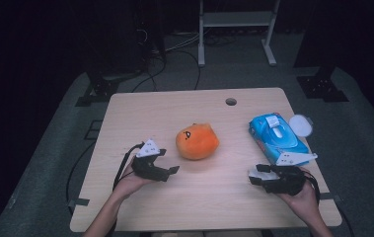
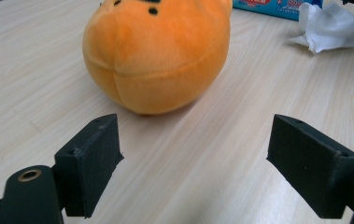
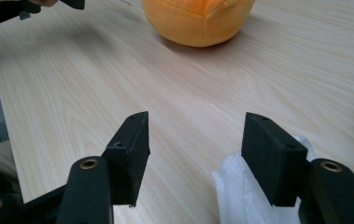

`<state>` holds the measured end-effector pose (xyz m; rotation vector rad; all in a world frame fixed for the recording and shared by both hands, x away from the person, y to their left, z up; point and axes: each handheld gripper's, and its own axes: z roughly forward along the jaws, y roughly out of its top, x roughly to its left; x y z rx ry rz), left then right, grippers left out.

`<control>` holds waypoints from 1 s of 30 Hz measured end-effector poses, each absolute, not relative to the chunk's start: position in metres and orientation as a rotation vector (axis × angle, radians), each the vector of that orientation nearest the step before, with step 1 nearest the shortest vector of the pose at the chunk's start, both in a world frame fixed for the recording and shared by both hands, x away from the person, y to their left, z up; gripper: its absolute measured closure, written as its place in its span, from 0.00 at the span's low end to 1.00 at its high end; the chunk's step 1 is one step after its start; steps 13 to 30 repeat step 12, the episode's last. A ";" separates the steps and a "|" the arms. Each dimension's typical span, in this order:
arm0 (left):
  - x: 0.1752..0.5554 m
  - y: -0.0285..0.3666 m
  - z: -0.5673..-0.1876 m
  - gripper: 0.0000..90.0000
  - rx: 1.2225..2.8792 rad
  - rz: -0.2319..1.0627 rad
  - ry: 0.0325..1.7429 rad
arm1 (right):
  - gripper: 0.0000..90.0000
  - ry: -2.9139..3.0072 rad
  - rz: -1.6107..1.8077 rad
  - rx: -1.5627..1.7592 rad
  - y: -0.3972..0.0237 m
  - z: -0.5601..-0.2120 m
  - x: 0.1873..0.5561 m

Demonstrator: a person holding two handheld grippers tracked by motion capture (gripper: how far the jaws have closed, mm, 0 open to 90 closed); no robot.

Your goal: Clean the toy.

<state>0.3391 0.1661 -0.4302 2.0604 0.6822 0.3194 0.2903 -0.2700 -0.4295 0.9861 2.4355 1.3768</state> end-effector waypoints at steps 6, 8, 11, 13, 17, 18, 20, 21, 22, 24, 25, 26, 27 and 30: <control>0.327 0.173 -0.436 0.15 2.042 0.320 0.699 | 0.45 2.433 1.378 0.984 -0.269 -0.430 0.290; 0.324 0.175 -0.439 0.16 2.038 0.309 0.706 | 0.44 2.434 1.379 0.986 -0.269 -0.429 0.289; 0.320 0.177 -0.442 0.15 2.038 0.313 0.713 | 0.44 2.428 1.385 0.989 -0.269 -0.430 0.290; 0.319 0.178 -0.443 0.14 2.038 0.309 0.713 | 0.44 2.426 1.387 0.986 -0.269 -0.431 0.290; 0.319 0.178 -0.443 0.14 2.038 0.309 0.713 | 0.44 2.426 1.387 0.986 -0.269 -0.431 0.290; 0.319 0.178 -0.443 0.14 2.038 0.309 0.713 | 0.44 2.426 1.387 0.986 -0.269 -0.431 0.290; 0.319 0.178 -0.443 0.14 2.038 0.309 0.713 | 0.44 2.426 1.387 0.986 -0.269 -0.431 0.290; 0.319 0.178 -0.443 0.14 2.038 0.309 0.713 | 0.44 2.426 1.387 0.986 -0.269 -0.431 0.290; 0.319 0.178 -0.443 0.14 2.038 0.309 0.713 | 0.44 2.426 1.387 0.986 -0.269 -0.431 0.290; 0.319 0.178 -0.443 0.14 2.038 0.309 0.713 | 0.44 2.426 1.387 0.986 -0.269 -0.431 0.290; 0.319 0.178 -0.443 0.14 2.038 0.309 0.713 | 0.44 2.426 1.387 0.986 -0.269 -0.431 0.290; 0.319 0.178 -0.443 0.14 2.038 0.309 0.713 | 0.44 2.426 1.387 0.986 -0.269 -0.431 0.290; 0.319 0.178 -0.443 0.14 2.038 0.309 0.713 | 0.44 2.426 1.387 0.986 -0.269 -0.431 0.290; 0.319 0.178 -0.443 0.14 2.038 0.309 0.713 | 0.44 2.426 1.387 0.986 -0.269 -0.431 0.290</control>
